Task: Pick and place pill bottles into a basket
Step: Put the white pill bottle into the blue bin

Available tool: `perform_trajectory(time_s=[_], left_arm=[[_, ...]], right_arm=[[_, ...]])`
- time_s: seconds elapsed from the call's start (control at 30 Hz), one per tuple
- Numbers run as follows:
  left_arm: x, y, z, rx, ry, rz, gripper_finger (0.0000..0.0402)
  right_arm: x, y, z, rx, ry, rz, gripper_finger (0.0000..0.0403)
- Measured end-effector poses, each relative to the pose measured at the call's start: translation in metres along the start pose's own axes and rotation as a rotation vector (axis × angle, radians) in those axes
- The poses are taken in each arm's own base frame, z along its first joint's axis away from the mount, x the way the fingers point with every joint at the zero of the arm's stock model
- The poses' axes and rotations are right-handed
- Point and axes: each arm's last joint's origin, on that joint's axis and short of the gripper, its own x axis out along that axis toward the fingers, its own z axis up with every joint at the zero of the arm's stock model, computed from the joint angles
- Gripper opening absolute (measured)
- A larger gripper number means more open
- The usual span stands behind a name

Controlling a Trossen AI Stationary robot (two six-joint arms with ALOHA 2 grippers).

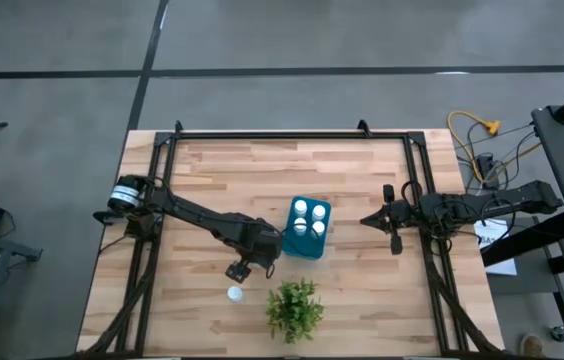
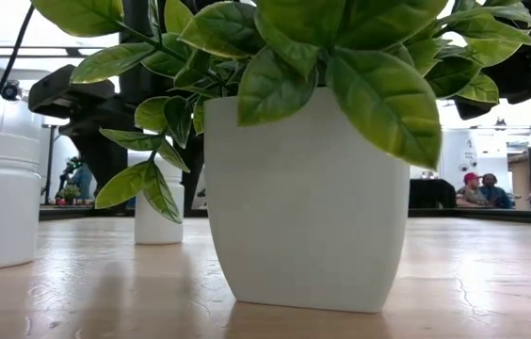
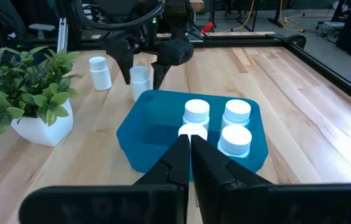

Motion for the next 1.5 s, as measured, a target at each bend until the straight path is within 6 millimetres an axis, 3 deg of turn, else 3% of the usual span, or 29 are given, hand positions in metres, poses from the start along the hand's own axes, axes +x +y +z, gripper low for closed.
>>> perform_trajectory(time_s=[0.3,1.1,1.5], left_arm=[[-0.0003,0.0003,0.0012,0.000,-0.012,0.003,0.0279],[-0.0009,0.0010,0.0044,0.000,-0.045,0.007,0.0273],[-0.0010,0.0010,0.0043,-0.023,-0.045,0.006,0.0179]], right_arm=[[0.0001,0.0000,0.0000,0.003,0.001,0.000,0.0008],[0.0000,0.0000,0.0000,0.004,-0.001,0.000,0.0008],[-0.0001,0.0000,0.0001,0.004,-0.001,0.000,0.0008]])
